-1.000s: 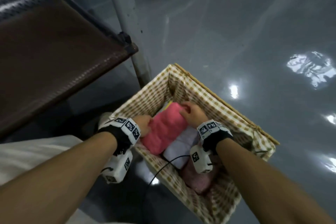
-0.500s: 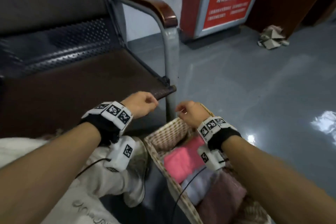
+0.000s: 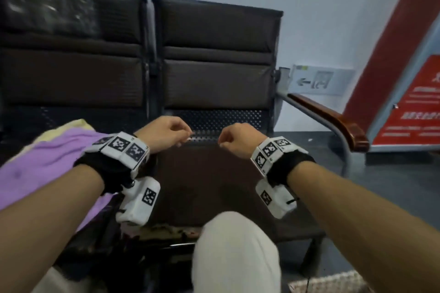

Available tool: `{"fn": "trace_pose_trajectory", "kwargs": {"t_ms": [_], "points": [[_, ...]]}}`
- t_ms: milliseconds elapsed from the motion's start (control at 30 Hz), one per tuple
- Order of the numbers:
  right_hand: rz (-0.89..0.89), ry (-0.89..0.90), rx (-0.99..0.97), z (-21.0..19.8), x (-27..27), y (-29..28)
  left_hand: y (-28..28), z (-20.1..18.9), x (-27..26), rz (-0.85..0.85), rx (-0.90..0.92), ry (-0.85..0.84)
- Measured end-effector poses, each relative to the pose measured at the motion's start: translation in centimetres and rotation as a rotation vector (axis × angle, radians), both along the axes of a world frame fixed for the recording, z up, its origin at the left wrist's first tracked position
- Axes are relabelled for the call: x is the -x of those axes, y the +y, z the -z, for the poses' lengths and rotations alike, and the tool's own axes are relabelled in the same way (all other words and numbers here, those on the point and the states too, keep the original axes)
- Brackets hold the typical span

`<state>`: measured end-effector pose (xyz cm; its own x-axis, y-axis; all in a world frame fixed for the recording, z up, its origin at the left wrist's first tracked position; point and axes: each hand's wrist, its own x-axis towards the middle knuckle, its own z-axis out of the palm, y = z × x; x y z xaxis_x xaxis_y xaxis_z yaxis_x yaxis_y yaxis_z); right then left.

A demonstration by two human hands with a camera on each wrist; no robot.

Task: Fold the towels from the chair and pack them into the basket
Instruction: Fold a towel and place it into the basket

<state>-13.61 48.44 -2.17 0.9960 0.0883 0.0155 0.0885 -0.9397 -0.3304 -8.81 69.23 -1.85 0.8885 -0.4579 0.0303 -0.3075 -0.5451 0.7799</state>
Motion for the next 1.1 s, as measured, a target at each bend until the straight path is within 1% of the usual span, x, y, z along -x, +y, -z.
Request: {"fn": "trace_pose_trajectory", "kwargs": {"t_ms": [100,267,367,467,567,700,767,833,867,933,1033,1100], "points": [[-0.099,0.041,0.017,0.8,-4.4,5.3,5.8,2.5,-2.5,-0.076,-0.024,0.031],[-0.247,0.086,-0.004,4.9,-9.9,14.1,15.2,7.2,-5.6,-0.253,-0.253,0.019],[-0.341,0.134,-0.027,8.2,-11.9,18.5,18.9,9.9,-6.2,-0.311,-0.357,0.070],[-0.406,0.205,-0.051,11.4,-13.0,22.3,20.6,12.1,-6.3,-0.257,-0.523,0.093],[-0.430,0.245,-0.124,13.6,-13.4,25.0,21.4,13.3,-6.4,-0.211,-0.582,0.065],[-0.451,0.189,-0.107,15.0,-13.5,26.4,21.9,14.3,-6.2,-0.138,-0.692,0.105],[-0.424,0.155,-0.131,15.2,-13.6,26.4,21.7,14.5,-6.3,-0.099,-0.725,0.074],[-0.381,0.145,-0.194,14.8,-13.3,26.1,21.8,14.1,-6.1,-0.062,-0.704,0.039],[-0.360,0.137,-0.231,14.5,-13.1,25.8,21.8,13.6,-6.1,-0.053,-0.659,0.038],[-0.342,0.080,-0.273,13.4,-12.8,24.8,21.8,12.4,-6.0,-0.064,-0.527,0.033],[-0.351,-0.050,-0.311,10.8,-11.8,22.2,20.7,10.1,-5.6,-0.117,-0.328,-0.054],[-0.367,-0.104,-0.357,9.1,-10.9,20.1,19.1,8.6,-5.1,-0.143,-0.186,-0.100]]}}
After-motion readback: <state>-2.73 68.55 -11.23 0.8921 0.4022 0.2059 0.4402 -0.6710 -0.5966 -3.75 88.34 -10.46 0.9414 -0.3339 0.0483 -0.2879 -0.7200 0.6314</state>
